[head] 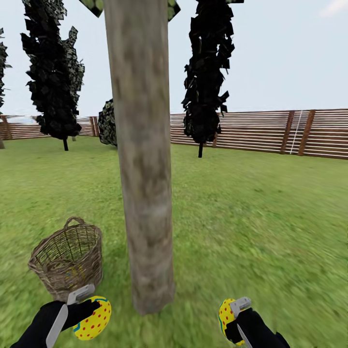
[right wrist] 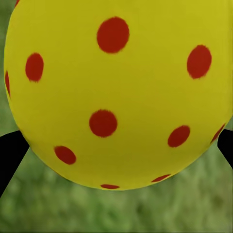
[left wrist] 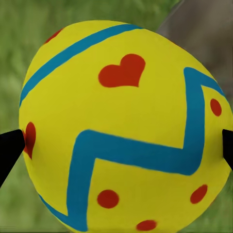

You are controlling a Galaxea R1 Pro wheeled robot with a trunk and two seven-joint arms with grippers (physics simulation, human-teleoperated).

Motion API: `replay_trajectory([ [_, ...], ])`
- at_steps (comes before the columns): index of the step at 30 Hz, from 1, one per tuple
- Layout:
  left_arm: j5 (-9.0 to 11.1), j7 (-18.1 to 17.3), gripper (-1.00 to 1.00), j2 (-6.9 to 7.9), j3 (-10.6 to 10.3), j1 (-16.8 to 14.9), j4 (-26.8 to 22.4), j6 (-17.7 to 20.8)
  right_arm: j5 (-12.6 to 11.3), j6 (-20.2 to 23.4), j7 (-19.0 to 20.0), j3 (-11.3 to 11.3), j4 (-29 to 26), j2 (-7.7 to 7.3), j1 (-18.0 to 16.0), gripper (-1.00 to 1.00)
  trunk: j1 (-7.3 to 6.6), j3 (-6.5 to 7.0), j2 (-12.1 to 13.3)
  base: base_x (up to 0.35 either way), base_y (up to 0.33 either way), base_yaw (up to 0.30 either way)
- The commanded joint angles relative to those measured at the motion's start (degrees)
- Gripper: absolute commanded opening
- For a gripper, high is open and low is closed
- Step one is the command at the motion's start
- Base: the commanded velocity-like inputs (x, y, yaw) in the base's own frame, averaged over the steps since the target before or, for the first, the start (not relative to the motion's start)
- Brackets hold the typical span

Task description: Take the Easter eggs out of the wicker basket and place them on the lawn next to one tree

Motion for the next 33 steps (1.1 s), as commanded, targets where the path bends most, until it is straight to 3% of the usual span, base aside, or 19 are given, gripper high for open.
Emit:
replay_trajectory([
  [1, 0.0, -0.3, -1.00, -0.03, 0.2, 0.0, -0.1, 0.3, 0.3, 0.3, 0.0, 0.3, -0.1, -0.06, 0.0, -1.00, 0.01, -0.29, 0.0, 0.000, 0.000, 0.000],
  [14, 0.0, -0.3, -1.00, -0.01, 0.2, 0.0, -0.1, 0.3, 0.3, 0.3, 0.0, 0.4, 0.0, -0.06, 0.0, -1.00, 0.35, -4.04, -0.2, 0.000, 0.000, 0.000],
  [33, -0.1, -0.3, -1.00, -0.09, 0.1, 0.0, -0.1, 0.3, 0.5, 0.2, 0.0, 0.4, -0.5, -0.06, 0.0, -1.00, 0.84, -8.27, -0.5, 0.000, 0.000, 0.000],
])
